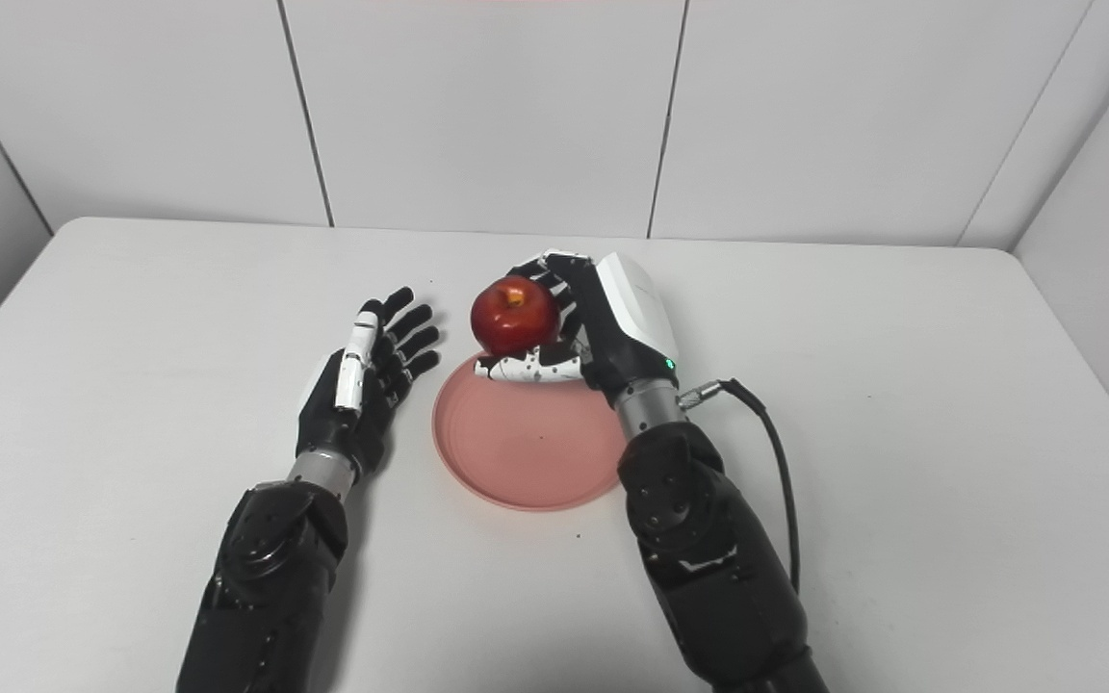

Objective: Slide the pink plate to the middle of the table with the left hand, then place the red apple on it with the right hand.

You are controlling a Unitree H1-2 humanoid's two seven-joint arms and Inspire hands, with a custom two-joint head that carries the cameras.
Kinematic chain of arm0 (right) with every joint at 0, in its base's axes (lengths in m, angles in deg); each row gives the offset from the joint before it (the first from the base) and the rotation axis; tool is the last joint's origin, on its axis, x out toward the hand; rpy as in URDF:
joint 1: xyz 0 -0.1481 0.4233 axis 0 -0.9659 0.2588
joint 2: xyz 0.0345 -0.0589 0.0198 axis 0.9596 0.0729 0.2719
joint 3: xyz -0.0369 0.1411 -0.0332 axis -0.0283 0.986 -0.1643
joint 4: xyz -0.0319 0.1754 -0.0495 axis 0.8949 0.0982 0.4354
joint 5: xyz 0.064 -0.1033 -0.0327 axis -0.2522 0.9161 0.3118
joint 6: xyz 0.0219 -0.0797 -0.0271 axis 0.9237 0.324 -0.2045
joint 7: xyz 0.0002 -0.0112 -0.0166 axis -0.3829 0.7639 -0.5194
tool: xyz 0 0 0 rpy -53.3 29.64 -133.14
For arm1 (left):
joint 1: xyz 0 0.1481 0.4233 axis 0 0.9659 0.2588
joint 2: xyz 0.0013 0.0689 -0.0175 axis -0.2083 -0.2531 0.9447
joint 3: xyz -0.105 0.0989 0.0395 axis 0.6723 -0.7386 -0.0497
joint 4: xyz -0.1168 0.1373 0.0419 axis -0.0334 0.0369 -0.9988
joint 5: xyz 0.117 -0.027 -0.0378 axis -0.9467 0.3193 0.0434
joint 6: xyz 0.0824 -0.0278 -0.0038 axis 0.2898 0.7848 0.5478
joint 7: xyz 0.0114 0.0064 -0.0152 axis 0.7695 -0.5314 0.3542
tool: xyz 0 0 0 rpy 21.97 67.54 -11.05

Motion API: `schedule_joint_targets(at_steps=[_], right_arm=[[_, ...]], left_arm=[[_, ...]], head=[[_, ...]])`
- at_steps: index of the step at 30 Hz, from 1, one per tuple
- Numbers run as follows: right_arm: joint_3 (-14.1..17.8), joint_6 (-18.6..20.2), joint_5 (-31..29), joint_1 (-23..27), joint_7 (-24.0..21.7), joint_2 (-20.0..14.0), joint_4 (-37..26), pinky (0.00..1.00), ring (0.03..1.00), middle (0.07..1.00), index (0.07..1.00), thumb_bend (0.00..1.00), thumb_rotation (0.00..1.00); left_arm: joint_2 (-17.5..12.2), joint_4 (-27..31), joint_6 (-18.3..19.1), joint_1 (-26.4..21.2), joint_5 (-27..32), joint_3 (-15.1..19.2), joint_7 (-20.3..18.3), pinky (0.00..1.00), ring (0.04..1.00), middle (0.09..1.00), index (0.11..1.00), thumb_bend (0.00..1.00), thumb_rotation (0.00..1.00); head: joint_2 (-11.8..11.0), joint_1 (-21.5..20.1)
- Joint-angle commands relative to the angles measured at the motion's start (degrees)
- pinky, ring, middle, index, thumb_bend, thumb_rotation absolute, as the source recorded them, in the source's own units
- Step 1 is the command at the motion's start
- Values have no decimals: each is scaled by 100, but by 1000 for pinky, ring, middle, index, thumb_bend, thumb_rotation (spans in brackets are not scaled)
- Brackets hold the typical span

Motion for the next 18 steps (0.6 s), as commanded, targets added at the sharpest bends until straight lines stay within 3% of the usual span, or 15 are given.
schedule_joint_targets(at_steps=[1, 18], right_arm=[[7, -325, 8, 150, 61, 59, -45, 329, 404, 473, 485, 518, 132], [-210, -556, 128, -72, 155, 29, 511, 324, 396, 468, 485, 518, 131]], left_arm=[[-11, 33, -110, -185, -52, 13, 50, 878, 884, 892, 876, 390, 1000], [-18, 54, -142, -203, -147, -14, 42, 871, 885, 891, 876, 389, 1000]], head=[[5, 8], [94, 22]])
